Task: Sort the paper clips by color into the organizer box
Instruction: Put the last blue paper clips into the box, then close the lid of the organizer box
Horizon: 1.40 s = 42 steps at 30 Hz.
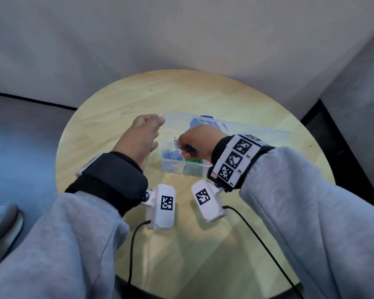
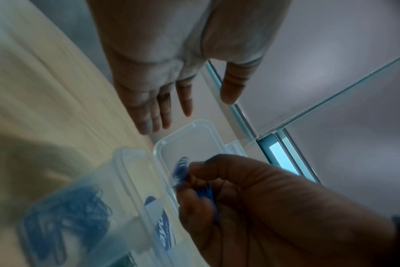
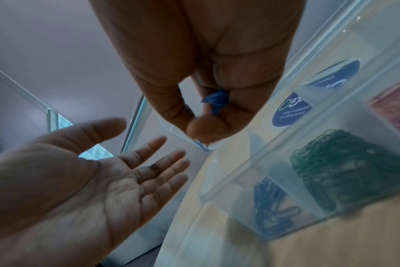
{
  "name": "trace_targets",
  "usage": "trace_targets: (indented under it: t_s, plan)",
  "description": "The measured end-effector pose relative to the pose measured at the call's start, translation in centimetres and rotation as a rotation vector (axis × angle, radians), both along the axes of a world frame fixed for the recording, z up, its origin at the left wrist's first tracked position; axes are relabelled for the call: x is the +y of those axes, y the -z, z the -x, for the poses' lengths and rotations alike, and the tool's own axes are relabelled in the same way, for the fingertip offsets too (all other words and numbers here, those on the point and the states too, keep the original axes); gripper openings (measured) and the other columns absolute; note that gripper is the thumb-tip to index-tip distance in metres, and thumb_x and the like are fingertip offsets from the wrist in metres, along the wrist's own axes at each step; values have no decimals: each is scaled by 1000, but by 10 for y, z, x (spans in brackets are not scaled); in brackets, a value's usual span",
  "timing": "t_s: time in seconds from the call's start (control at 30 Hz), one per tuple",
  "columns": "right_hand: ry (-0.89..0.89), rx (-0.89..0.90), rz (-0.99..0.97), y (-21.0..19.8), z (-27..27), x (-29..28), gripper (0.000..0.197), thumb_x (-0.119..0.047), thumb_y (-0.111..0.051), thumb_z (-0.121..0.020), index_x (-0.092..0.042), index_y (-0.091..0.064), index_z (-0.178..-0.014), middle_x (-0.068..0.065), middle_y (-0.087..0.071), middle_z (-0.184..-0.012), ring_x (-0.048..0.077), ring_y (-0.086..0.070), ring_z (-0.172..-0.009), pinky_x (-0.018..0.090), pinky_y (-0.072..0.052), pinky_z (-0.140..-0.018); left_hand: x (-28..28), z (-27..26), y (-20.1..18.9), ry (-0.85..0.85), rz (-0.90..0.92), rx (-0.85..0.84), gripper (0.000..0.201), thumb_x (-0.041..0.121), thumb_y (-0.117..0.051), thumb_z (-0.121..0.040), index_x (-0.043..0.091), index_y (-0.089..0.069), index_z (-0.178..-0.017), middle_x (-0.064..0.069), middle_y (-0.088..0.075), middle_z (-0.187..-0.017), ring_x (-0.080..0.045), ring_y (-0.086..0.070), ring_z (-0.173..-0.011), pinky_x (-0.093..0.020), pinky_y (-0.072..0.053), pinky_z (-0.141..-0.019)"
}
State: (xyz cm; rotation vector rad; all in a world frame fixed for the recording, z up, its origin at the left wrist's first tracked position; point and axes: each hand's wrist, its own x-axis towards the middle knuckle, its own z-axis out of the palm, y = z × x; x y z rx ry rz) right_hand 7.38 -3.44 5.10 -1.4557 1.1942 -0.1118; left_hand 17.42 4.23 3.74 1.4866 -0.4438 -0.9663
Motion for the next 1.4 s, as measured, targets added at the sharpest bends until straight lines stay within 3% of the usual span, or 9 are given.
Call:
trace_targets:
  t_s: [0.1,0.17,0.27,0.4,0.53,0.67,0.83,1.13,1.4]
  plan:
    - [-63,42,75,2,-5,4,7,-3,-54,-84,1,-56,-90,15,-56,-78,32,-59,-86,43,-45,-103,2,-9,4,28,8,-342,35,19,-53,-91,28,-47,-124,4,-45,-126,-8,-46,-113,-27,-34,-98]
    - [-136,99,156,1,-3,6,35,-5,-56,-81,3,-56,-116,22,-63,-107,36,-61,-109,49,-44,-103,4,-12,1,124,-12,-575,47,15,-51,-91,28,-42,-135,8,-39,-143,-6,-34,-133,-25,-28,-108]
    - [-221,151,269,-6,7,8,45,-5,-50,-84,-9,-53,-129,13,-61,-123,27,-60,-114,43,-46,-102,6,-12,1,266,-51,-757,52,13,-48,-93,28,-38,-141,9,-33,-151,-6,-28,-139,-15,-21,-103]
    - [-320,134,470,-23,26,9,30,-9,-51,-87,-23,-63,-111,-7,-65,-104,11,-61,-94,32,-49,-96,8,-12,2,308,-89,-822,55,12,-47,-92,28,-35,-143,7,-36,-150,-9,-32,-138,-16,-23,-99]
    - [-342,190,827,-46,53,10,21,-16,-52,-86,-24,-64,-101,-10,-57,-86,6,-52,-70,19,-42,-66,9,-10,2,296,-75,-828,52,17,-51,-91,27,-37,-141,7,-40,-147,-9,-34,-136,-19,-25,-99]
    - [-246,350,1144,-55,90,-9,40,-29,-60,-83,-25,-55,-123,-1,-53,-121,17,-49,-112,28,-38,-94,9,-6,-1,327,-84,-865,53,21,-53,-91,29,-36,-141,8,-37,-148,-8,-32,-136,-19,-24,-98]
    - [-419,760,863,-29,127,-22,71,-45,-63,-82,-31,-31,-144,-4,-45,-144,20,-48,-126,37,-42,-102,12,0,-6,377,-118,-1028,50,22,-53,-91,24,-41,-139,6,-39,-147,-13,-35,-135,-22,-27,-103]
    - [-467,704,798,26,155,-5,75,-33,-58,-86,-39,-15,-149,-11,-12,-159,14,-25,-142,35,-36,-110,29,20,12,593,-465,-1213,52,34,-56,-88,28,-43,-138,8,-39,-149,-12,-34,-138,-25,-30,-107]
    - [-544,705,776,23,161,-3,68,-19,-46,-91,-36,-16,-149,-12,-13,-159,14,-28,-141,30,-34,-109,29,30,12,650,-589,-1349,46,35,-46,-95,22,-43,-140,1,-39,-149,-18,-39,-135,-27,-32,-105]
